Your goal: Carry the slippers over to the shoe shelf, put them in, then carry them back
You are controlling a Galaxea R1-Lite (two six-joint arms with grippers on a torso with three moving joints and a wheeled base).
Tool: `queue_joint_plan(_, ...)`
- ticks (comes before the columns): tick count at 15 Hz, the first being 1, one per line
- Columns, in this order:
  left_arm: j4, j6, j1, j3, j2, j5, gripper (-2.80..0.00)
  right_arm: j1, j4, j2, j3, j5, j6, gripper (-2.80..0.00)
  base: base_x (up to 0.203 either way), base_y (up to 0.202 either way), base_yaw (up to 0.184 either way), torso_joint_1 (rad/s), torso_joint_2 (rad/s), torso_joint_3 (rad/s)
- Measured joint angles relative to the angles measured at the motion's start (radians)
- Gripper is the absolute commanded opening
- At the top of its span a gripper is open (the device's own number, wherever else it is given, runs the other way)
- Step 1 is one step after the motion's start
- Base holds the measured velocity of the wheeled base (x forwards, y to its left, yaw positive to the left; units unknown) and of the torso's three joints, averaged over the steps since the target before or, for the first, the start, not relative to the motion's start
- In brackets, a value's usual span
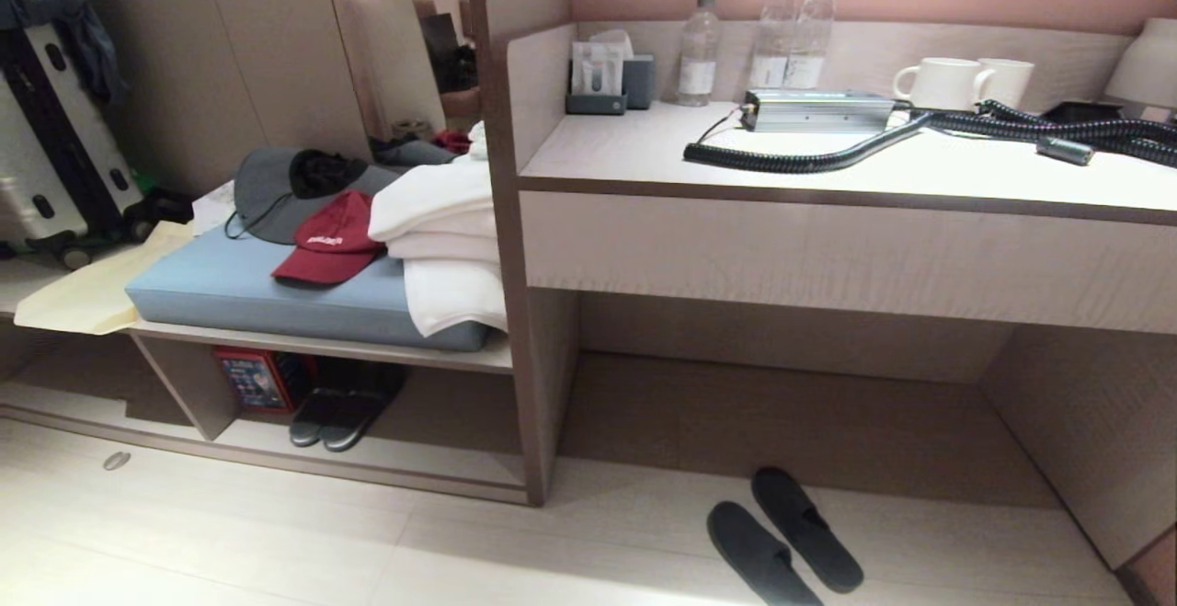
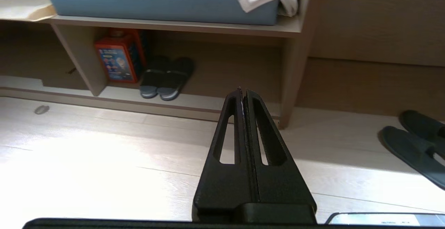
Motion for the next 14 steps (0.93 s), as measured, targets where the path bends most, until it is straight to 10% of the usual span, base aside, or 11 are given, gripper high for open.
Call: queue_joint_plan(14, -0.001, 0.002, 0.0, 0.0, 0.0, -0.001, -2.8, 0.0, 0.0, 0.0, 0.0, 0.0, 0.0, -2.8, 0.0, 0.196, -0.002, 0.002, 0.0, 0.004)
